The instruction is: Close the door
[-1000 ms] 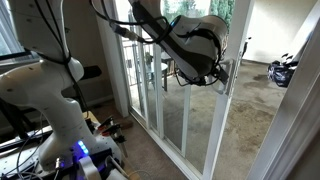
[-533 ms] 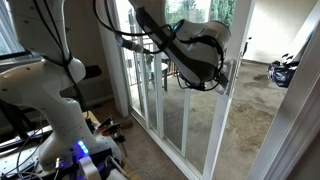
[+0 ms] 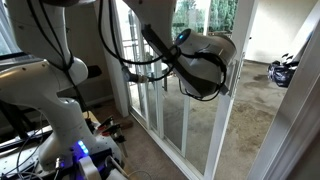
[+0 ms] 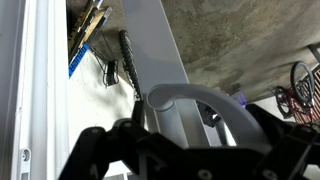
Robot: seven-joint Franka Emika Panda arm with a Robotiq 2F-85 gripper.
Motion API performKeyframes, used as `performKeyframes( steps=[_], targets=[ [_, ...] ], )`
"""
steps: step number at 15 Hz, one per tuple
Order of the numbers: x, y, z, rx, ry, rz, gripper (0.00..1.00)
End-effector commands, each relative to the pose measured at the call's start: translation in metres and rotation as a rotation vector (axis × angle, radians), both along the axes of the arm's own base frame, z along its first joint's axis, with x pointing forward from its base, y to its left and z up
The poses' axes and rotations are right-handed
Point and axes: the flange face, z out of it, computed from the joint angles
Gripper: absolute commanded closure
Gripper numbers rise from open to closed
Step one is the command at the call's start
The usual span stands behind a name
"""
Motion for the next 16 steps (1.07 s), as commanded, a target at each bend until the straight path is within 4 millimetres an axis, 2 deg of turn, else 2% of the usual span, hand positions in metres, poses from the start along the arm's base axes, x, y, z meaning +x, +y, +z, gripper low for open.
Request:
performKeyframes(
  steps=[1,6,9,16],
  targets=[
    [-0.018,-0.044,0.013,0.049,-0.062,-0.118,0.0],
    [-0.036,-0.066,0.024,0.053,-0.061,-0.218,0.0],
    [-0.044,-0.074,0.012,0.136,-0.068,-0.288,0.0],
    [-0.065,-0.106,0.012,0.263,-0.122,-0.465,0.0]
  ],
)
